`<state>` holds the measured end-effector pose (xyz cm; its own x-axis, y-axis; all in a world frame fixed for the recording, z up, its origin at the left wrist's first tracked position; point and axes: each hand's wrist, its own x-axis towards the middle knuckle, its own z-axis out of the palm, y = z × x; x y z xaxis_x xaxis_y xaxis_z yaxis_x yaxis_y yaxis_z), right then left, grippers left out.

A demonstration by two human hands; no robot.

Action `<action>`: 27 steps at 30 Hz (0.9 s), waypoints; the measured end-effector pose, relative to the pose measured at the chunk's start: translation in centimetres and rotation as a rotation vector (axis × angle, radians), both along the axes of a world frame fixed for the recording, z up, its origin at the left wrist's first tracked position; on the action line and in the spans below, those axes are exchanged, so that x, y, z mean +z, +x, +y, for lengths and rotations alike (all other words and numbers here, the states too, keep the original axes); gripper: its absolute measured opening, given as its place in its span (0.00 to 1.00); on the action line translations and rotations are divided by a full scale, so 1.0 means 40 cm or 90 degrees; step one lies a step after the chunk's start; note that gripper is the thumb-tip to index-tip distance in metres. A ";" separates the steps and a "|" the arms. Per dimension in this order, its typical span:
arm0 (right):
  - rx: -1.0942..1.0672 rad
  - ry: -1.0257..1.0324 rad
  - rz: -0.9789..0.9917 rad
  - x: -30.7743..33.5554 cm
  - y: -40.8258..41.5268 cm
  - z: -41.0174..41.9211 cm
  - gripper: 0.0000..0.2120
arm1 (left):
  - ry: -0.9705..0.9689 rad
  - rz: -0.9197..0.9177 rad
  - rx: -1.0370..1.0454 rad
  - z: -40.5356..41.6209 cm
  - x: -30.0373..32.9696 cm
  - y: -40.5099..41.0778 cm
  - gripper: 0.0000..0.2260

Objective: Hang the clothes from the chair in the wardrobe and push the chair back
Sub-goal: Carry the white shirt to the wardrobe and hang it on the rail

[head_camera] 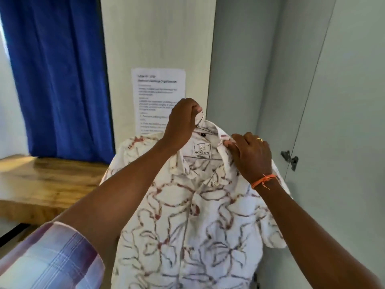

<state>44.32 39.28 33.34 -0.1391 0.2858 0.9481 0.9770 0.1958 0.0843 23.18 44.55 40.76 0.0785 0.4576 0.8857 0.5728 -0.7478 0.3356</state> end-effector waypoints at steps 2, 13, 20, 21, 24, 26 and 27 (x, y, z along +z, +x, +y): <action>-0.013 -0.001 -0.020 0.043 0.046 0.057 0.18 | 0.010 0.000 -0.022 0.076 0.034 0.031 0.08; -0.165 0.052 -0.098 0.224 0.358 0.250 0.19 | 0.064 0.304 0.004 0.407 0.193 0.220 0.10; -0.185 0.078 -0.098 0.232 0.513 0.337 0.17 | 0.131 0.818 0.393 0.465 0.129 0.223 0.10; -0.198 0.067 -0.091 0.234 0.533 0.350 0.16 | 0.118 0.838 0.412 0.451 0.127 0.223 0.10; -0.247 0.014 -0.054 0.215 0.570 0.367 0.14 | 0.099 0.856 0.444 0.408 0.127 0.229 0.11; -0.252 0.001 -0.011 0.187 0.578 0.378 0.14 | 0.078 0.845 0.452 0.379 0.134 0.233 0.11; -0.244 0.000 0.002 0.173 0.579 0.381 0.14 | 0.058 0.844 0.458 0.359 0.135 0.235 0.10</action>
<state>67.49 54.51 40.26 -0.0197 0.3159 0.9486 0.9797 -0.1833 0.0814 32.60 58.93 46.14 0.6104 0.6941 0.3816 0.6568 -0.1743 -0.7337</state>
